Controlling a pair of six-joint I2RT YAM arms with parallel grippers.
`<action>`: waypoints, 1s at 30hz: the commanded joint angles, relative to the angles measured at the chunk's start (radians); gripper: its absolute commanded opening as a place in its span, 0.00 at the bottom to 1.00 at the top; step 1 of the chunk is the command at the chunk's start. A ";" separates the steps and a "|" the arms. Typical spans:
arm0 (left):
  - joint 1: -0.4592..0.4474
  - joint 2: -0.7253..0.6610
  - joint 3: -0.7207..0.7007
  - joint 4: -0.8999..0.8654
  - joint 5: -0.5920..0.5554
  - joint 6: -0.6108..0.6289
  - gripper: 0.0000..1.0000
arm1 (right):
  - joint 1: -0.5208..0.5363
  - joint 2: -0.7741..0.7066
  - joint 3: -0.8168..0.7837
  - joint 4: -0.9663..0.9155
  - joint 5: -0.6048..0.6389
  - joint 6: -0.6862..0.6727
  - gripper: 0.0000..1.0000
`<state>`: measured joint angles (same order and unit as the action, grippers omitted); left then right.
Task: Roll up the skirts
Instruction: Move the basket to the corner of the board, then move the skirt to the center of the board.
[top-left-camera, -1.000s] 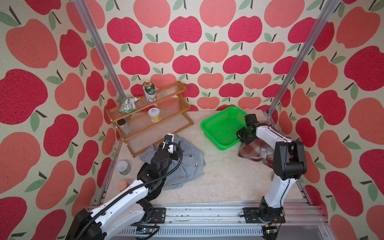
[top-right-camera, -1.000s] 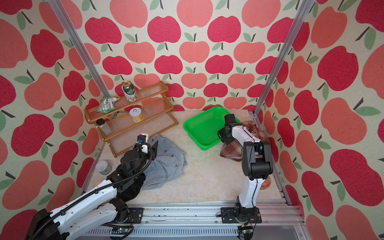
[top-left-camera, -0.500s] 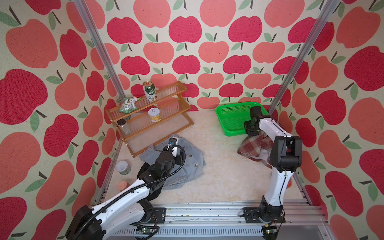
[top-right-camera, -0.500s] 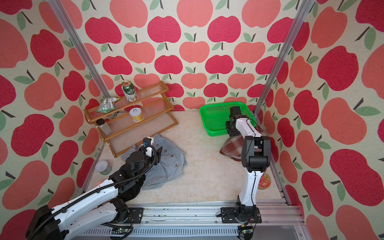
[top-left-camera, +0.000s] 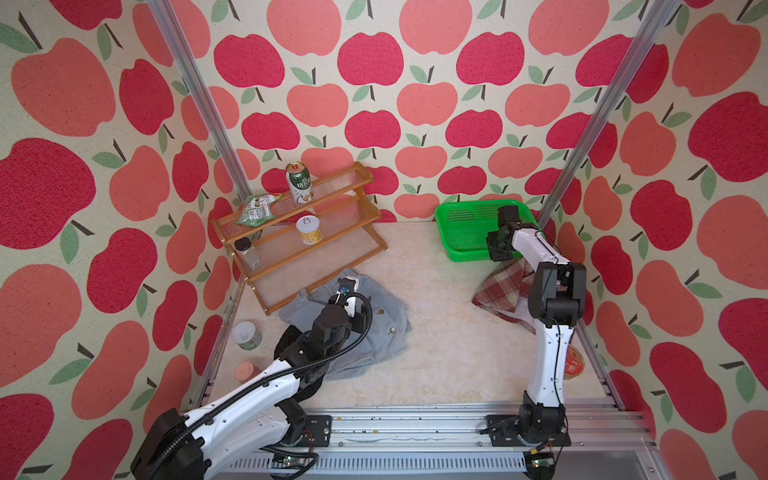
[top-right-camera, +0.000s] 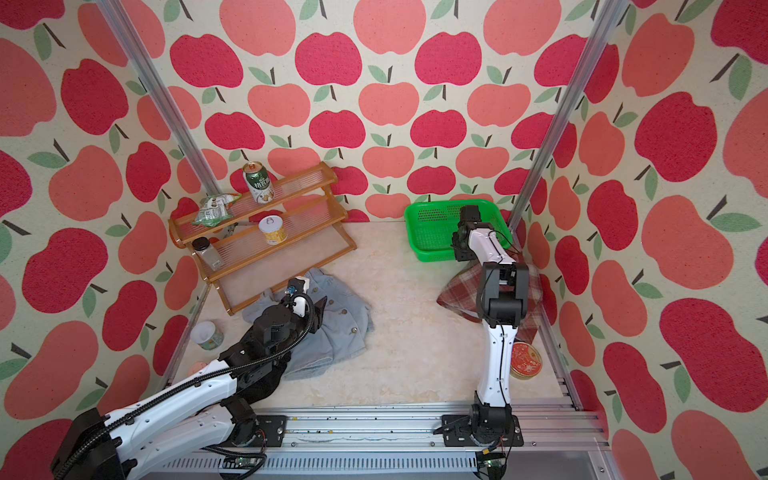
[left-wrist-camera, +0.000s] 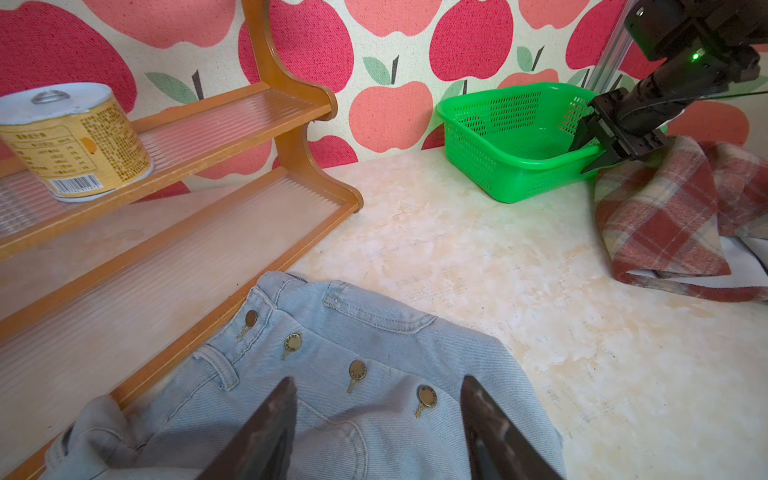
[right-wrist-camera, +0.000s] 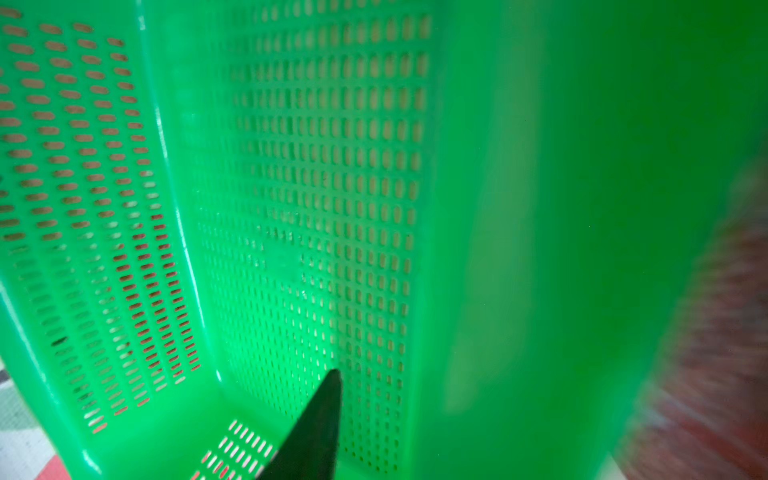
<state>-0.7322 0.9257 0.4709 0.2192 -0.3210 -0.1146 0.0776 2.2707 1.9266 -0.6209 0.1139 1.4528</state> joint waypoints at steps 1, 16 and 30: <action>-0.007 0.006 -0.004 0.022 0.017 -0.021 0.64 | -0.003 -0.018 -0.021 0.064 -0.019 -0.076 0.57; 0.090 -0.080 -0.041 0.018 0.024 -0.088 0.66 | 0.037 -0.349 -0.311 0.183 -0.016 -0.522 0.73; 0.394 -0.134 -0.083 0.005 0.136 -0.368 0.68 | 0.430 -0.451 -0.685 0.519 -0.568 -0.961 0.75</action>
<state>-0.3702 0.8074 0.4034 0.2195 -0.2344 -0.3817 0.4973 1.7714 1.2564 -0.1764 -0.2577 0.6041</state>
